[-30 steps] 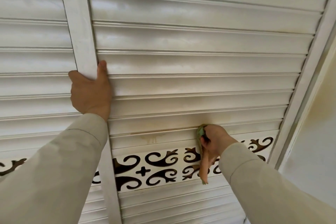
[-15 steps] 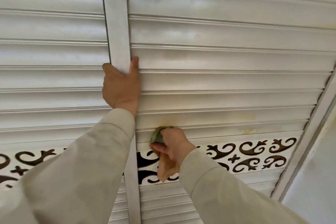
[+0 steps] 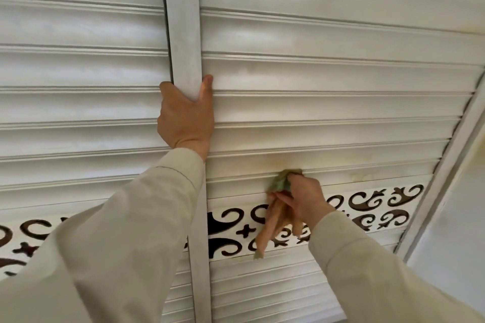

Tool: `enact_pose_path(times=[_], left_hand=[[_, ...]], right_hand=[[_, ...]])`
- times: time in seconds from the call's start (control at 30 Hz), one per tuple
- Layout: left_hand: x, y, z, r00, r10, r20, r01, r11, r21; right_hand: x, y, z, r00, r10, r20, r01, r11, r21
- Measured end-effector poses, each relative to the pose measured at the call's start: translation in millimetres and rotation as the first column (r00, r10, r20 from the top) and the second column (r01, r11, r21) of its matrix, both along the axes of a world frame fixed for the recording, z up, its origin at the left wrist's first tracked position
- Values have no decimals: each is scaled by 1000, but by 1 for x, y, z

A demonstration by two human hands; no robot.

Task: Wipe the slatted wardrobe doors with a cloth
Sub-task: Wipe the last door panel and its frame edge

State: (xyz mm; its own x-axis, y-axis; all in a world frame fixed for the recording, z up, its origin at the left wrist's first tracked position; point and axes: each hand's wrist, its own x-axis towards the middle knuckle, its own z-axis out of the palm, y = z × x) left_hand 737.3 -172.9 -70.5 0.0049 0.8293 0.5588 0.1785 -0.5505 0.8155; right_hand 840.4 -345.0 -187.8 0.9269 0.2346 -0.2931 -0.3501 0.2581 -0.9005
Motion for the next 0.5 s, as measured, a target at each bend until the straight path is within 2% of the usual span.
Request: enact_pose_path(times=[0.1,0.17,0.23,0.33,0.4,0.5], left_hand=[[0,-1,0,1000,-9,11,9,1000,0],[2,-1,0,1000,-8,19,8,1000,-4],[4,0,0,1000,-1,26,2,1000,-8],[6,3,-1,1000,7,24,-7,1000,-5],[7,4,-2,1000,5,20,-5,1000,-2],[7,6,-3,1000,0,26,-1,1000,10]], right_hand=[[5,-20,-9,998,-55,4,54,992,117],[-2,-19,-16,999,20,-33,-12,974,226],[-14,-6,-21,985,166,-51,-146,952,269],[-31,31,-26,933,344,102,-355,926,124],[-42,54,-19,890,397,225,-414,909,32],[-53,76,5,818,451,357,-482,876,-2]])
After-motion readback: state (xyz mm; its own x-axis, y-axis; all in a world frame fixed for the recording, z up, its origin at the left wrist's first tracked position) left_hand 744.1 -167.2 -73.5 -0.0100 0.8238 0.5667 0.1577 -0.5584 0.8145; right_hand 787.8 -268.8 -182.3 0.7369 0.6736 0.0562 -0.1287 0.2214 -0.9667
